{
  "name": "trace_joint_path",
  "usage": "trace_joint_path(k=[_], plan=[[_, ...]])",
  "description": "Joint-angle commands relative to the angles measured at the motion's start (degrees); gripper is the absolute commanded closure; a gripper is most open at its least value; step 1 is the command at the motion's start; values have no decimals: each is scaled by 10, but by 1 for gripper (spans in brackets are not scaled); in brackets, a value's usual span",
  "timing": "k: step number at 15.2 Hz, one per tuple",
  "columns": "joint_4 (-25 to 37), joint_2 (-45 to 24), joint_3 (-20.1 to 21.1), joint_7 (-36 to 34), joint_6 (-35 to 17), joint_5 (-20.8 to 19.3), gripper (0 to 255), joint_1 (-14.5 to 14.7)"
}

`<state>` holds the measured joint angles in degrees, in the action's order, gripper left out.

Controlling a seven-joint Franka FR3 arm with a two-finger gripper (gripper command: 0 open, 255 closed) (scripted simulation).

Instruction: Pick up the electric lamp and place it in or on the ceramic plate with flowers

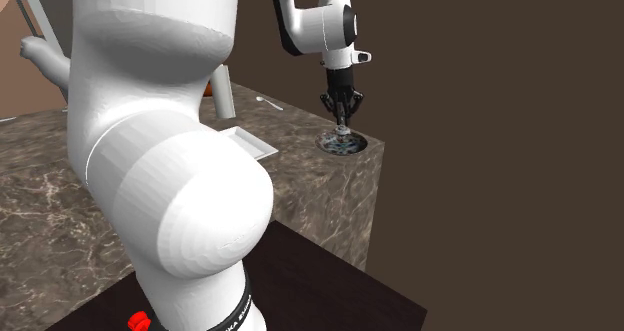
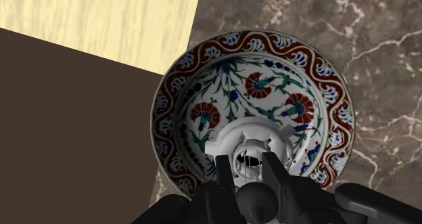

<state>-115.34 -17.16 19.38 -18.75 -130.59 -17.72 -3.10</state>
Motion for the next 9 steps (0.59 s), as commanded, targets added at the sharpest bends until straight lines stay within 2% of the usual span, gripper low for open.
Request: trace_joint_path(k=[1,6,7,9], plan=[[-1,-1,0,-1,-2,-1,255,0],[-1,-1,0,-1,-2,-1,255,0],[-1,-1,0,-1,-2,-1,0,0],[-1,-1,0,-1,-2,-1,0,0]])
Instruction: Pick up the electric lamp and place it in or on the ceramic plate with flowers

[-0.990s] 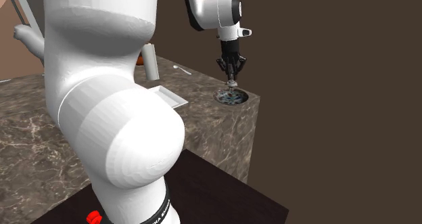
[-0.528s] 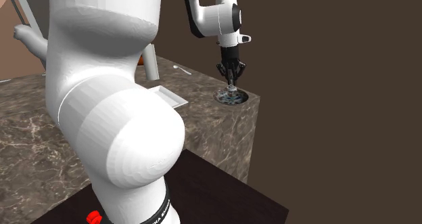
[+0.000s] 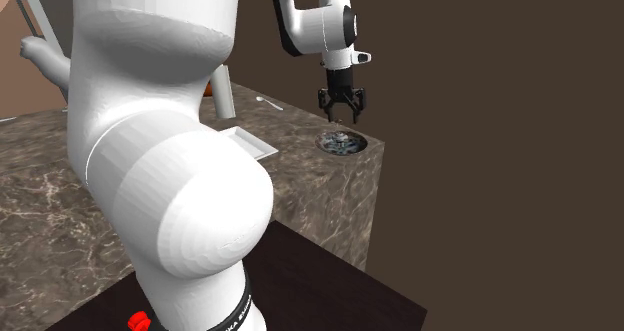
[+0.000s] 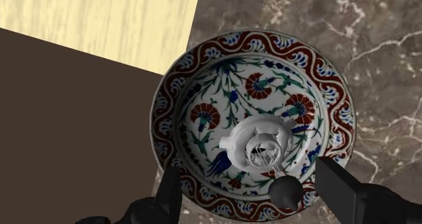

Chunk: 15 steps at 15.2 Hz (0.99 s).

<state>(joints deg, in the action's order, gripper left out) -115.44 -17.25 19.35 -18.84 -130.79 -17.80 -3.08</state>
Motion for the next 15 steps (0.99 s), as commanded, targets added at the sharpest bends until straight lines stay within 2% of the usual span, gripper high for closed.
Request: trace_joint_path(k=[1,3,7,15], plan=[[0,0,0,0,0,0,0,0],[0,0,0,0,0,0,0,0],[22,41,12,18,59,27,0,-2],[22,41,12,18,59,27,0,-2]])
